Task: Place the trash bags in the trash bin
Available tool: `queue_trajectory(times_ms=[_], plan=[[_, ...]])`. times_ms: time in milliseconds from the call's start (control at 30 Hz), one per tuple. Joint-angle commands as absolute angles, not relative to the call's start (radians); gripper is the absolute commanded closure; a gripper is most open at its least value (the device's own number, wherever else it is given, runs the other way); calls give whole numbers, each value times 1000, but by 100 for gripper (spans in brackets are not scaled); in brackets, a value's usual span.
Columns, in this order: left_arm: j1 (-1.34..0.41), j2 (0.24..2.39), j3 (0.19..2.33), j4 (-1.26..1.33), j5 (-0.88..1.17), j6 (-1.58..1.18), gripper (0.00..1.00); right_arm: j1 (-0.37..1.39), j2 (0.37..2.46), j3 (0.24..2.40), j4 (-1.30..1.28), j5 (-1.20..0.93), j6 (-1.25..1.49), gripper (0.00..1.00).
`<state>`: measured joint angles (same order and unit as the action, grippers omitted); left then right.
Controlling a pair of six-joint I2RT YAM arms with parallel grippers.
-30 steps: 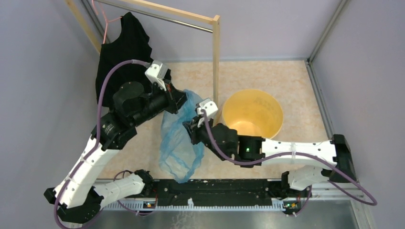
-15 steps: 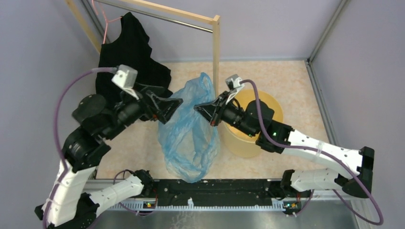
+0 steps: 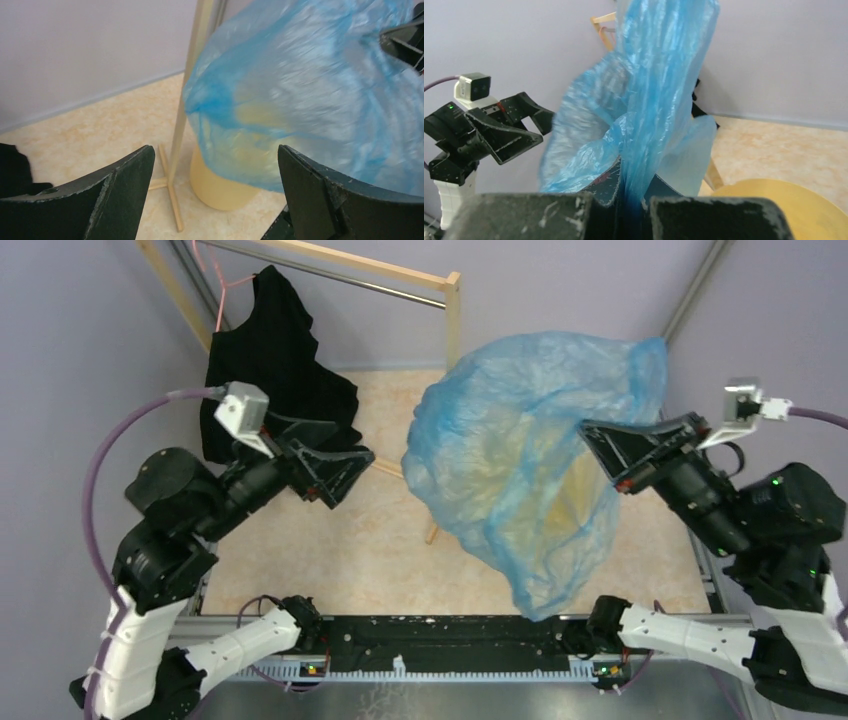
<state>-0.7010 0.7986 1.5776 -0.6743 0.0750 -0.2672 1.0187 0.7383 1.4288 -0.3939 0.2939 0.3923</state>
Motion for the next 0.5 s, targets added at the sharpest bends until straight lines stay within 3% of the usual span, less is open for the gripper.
queue_trajectory(times_ms=[0,233,467], plan=[[-698,901,1555,-577,268,-296,1,1011,690,1458,-663,381,354,100],[-698,1037,1486,-390,462,-351,1,1011,647,1504,-887,495,339,100],[-744,1159,1475,-252,440,-312,1,1011,720,1550,-1019,747,246,100]])
